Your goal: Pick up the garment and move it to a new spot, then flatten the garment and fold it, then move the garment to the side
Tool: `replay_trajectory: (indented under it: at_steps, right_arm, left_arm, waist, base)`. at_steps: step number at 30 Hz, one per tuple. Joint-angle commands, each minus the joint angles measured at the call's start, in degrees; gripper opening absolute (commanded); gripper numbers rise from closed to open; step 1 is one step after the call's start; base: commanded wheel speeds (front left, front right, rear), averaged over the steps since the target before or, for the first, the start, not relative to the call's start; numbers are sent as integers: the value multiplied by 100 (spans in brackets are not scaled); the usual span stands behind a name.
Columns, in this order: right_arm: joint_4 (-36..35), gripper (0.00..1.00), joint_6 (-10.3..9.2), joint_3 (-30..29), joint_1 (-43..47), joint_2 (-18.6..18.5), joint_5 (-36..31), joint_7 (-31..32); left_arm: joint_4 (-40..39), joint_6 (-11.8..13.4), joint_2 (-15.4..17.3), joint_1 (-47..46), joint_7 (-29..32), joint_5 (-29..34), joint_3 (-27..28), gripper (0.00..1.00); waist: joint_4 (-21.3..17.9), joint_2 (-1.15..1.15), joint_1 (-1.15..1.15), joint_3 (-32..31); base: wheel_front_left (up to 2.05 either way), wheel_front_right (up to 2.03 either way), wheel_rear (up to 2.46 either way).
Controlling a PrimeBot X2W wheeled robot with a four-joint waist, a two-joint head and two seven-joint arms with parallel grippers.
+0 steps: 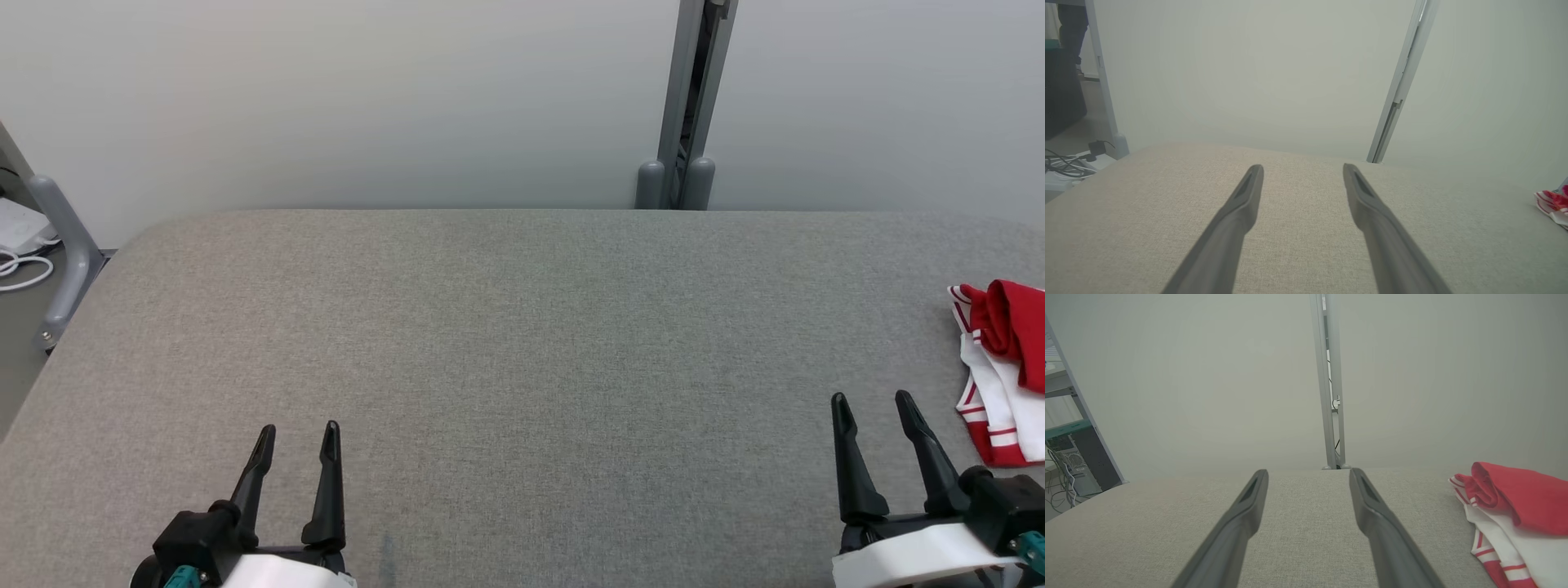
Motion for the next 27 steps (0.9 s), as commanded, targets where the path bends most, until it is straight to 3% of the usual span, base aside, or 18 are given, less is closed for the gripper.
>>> replay_trajectory:
  at_steps: [1, 14, 27]
  right_arm:
    - [-8, 100, -5, 10, -67, -20, 39, -23]
    - [-50, 100, -5, 159, -59, -20, -18, -24]
    - [-61, 100, -5, 148, -87, -20, -110, -24]
  left_arm:
    - [-4, -24, 18, 16, 2, -13, 9, 100]
    - [71, -14, 19, -53, 2, 28, 47, 100]
    - [-78, -199, 17, -23, 2, 22, 12, 100]
  waist:
    - [-13, 0, 0, 13]
    - [-99, 0, 0, 26]
    - [-131, 0, 0, 38]
  base:
    - [0, 0, 0]
    - [0, 0, 0]
    - [0, 0, 0]
